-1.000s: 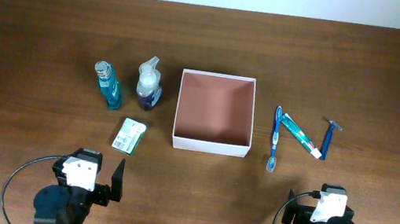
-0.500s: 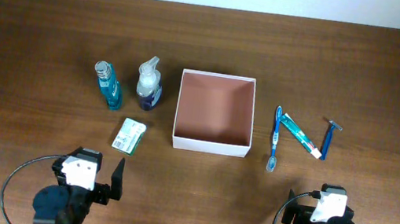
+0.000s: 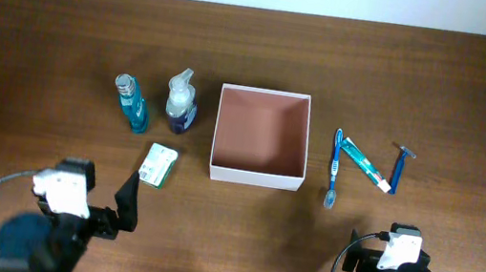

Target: Pack container

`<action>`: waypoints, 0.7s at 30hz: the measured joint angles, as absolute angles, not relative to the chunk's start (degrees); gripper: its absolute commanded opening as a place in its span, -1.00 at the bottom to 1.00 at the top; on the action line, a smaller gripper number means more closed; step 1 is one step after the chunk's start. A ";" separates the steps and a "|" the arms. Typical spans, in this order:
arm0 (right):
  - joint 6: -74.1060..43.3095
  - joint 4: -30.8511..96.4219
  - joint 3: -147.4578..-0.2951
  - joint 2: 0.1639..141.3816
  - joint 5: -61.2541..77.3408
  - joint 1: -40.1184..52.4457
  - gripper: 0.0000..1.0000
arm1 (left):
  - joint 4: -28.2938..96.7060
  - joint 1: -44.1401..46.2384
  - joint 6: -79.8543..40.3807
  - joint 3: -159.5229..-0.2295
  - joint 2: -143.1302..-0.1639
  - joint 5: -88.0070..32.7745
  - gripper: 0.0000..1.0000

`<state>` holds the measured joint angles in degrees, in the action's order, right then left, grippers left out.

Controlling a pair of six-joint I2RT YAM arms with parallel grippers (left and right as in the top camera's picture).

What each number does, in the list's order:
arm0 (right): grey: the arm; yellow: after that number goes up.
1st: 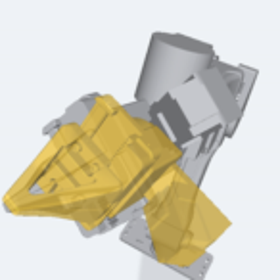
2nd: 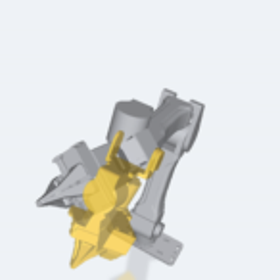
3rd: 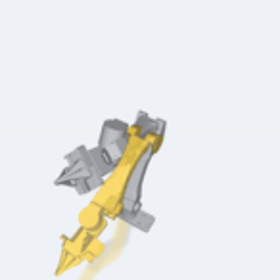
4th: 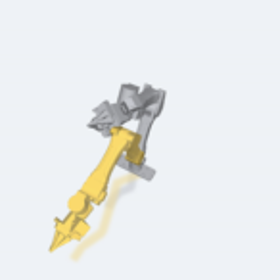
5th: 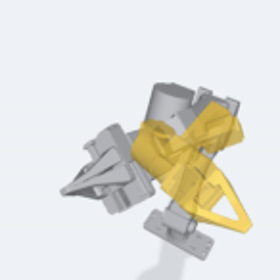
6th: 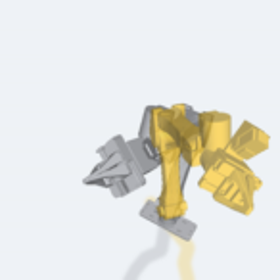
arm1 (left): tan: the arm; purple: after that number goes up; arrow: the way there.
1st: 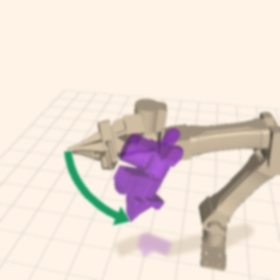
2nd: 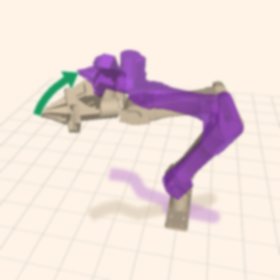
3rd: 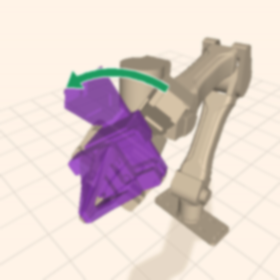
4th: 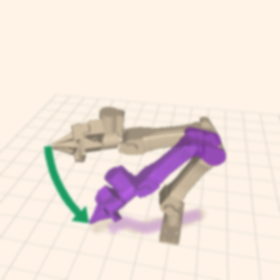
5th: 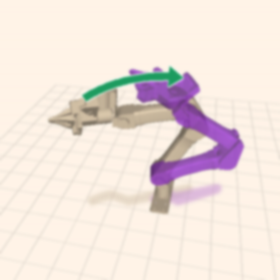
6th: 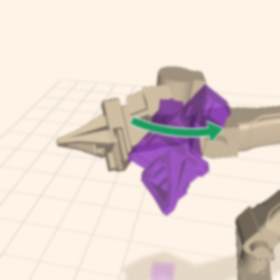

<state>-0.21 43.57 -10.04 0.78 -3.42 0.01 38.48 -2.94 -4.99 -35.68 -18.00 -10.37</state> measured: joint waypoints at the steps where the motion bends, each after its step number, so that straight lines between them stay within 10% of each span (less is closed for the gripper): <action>1: -0.23 43.64 -10.04 0.73 -3.42 0.01 0.97 | 42.24 -2.94 -5.23 -39.62 -21.71 -10.26 1.00; 12: -0.25 43.66 -10.04 0.62 -3.40 -0.03 0.98 | 72.75 -2.96 1.08 -85.47 -71.94 -9.93 1.00; 21: -0.23 43.64 -10.04 0.62 -3.40 -0.03 0.98 | 73.01 -2.96 2.44 -95.92 -94.41 -9.02 0.98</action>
